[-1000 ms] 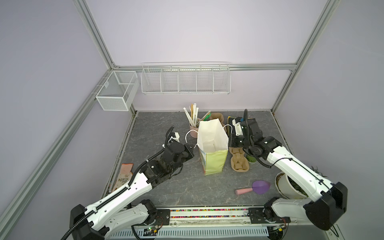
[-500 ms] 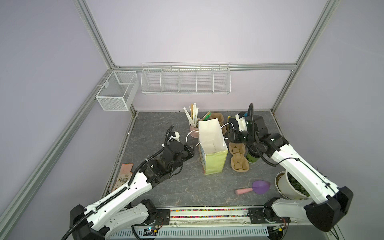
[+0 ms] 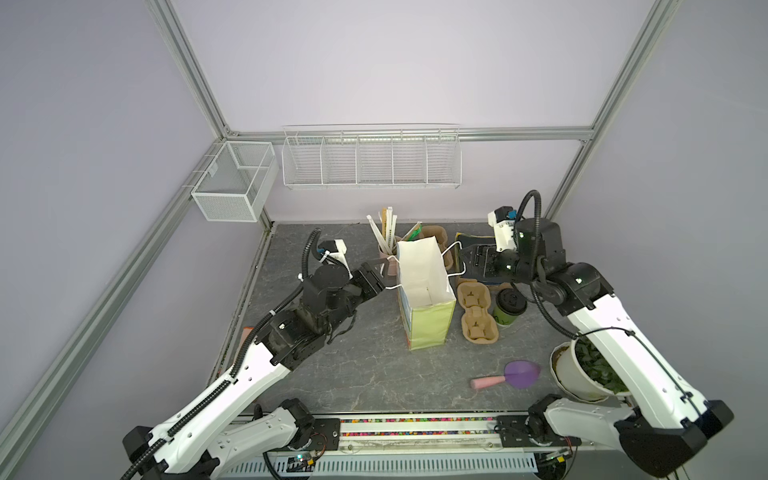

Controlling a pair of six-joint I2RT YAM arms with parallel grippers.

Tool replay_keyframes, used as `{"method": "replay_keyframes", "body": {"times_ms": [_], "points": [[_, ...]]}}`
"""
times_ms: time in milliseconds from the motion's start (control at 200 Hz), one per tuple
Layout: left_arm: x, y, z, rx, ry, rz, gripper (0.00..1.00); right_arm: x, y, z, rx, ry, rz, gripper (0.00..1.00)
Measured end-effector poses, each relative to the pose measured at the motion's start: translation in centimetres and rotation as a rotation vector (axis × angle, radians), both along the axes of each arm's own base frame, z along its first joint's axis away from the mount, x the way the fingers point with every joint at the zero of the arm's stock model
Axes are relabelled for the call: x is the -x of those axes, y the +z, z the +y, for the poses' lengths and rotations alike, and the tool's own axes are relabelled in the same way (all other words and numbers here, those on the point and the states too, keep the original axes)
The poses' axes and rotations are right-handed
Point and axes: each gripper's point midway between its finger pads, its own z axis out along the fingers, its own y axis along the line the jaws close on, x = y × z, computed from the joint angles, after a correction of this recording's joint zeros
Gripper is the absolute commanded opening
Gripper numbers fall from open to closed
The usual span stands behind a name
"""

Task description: Pack the takeout coffee

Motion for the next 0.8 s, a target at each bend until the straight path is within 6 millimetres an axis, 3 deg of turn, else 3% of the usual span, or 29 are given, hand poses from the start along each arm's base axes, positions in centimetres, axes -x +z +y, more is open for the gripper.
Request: {"method": "replay_keyframes", "body": {"times_ms": [125,400,510,595,805], "points": [[-0.8,0.0,0.3,-0.02,0.006,0.005,0.63,0.2,0.5,0.1,-0.005,0.01,-0.005,0.77],[-0.7,-0.2,-1.8,-0.012,-0.092,0.016,0.67,0.6,0.9,0.1,-0.015,0.023,-0.008,0.77],[-0.5,0.2,-2.4,0.003,-0.126,0.001,0.58,0.8,1.0,0.0,-0.014,0.023,-0.013,0.77],[-0.4,0.1,-2.4,-0.013,-0.135,-0.006,0.46,1.2,1.1,-0.3,-0.015,0.023,-0.015,0.77],[-1.6,-2.0,-2.1,-0.094,-0.116,0.025,0.2,2.5,0.8,-0.9,-0.016,0.022,-0.017,0.77]]}}
